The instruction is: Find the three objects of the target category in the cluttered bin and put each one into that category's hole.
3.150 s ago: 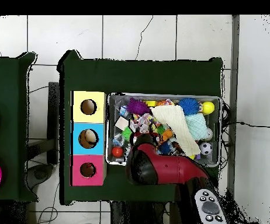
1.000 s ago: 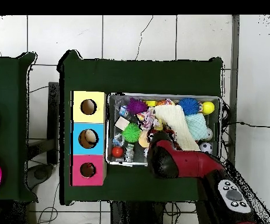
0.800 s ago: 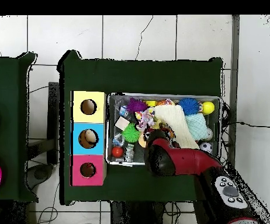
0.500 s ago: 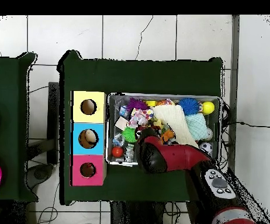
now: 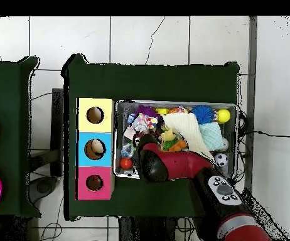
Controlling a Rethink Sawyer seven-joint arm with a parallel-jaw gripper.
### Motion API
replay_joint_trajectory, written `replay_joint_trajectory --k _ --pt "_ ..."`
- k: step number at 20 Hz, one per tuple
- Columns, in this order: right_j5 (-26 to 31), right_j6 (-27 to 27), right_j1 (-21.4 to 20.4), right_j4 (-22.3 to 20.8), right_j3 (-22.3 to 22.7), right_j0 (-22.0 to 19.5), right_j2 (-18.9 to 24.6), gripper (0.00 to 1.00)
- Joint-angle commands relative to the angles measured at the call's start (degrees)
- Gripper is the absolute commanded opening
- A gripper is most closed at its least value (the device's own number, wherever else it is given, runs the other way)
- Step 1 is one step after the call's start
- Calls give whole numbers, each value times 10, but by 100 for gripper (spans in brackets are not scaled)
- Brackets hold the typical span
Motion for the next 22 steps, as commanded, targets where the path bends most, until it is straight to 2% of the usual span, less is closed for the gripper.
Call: replay_joint_trajectory --k 1,6,12,14,18,22 --pt "96 73 -51 39 45 -40 66 100" --pt "160 54 -107 67 77 -62 96 100" --pt "209 42 -144 90 76 -61 100 100" --pt "204 40 -145 85 77 -64 101 100" --pt "159 42 -129 55 86 -71 87 100" --pt "78 60 -79 16 91 -69 41 100"
